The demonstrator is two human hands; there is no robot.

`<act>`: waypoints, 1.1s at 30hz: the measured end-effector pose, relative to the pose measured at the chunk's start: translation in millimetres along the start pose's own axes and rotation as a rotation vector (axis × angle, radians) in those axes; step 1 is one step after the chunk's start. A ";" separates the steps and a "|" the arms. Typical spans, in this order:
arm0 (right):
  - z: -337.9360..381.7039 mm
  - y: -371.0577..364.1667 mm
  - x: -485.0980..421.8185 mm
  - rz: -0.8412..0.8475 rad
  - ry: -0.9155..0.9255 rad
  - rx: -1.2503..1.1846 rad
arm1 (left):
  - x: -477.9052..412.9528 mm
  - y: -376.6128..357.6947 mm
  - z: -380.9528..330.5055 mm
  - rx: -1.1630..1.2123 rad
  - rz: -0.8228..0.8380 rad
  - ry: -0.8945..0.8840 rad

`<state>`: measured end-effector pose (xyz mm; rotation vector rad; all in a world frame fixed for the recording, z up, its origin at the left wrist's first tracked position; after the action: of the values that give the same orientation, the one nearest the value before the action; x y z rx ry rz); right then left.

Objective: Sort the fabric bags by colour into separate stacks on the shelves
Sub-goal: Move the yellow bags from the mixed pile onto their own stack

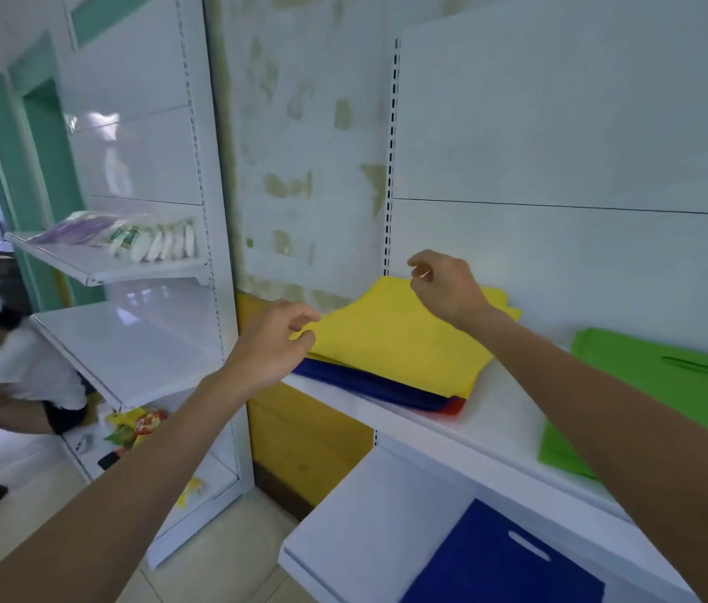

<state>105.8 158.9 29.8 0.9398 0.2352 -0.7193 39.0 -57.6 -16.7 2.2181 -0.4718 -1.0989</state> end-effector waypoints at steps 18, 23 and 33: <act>-95.8 2.2 -4.7 0.144 -0.836 0.394 | -130.8 -91.0 89.6 -0.191 0.390 0.005; -78.7 -37.8 -4.1 -0.315 -0.732 0.423 | -137.9 -101.9 99.9 0.019 0.235 0.004; -67.6 -34.5 15.0 -0.656 -0.538 0.387 | -135.6 -92.1 95.7 -0.095 0.087 -0.175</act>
<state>102.4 193.2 -39.5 0.9975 -0.0891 -1.6343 -114.2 51.4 -42.8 2.0101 -0.5722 -1.2484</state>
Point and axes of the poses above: each hand's wrist, its own x-axis away from the middle knuckle, its own y-axis out of the back of the hand, z = x × y, the point moved 3 cm from there along -x, towards the middle knuckle, and after that the axes turned 7 degrees about -y, right-handed, at the moved point
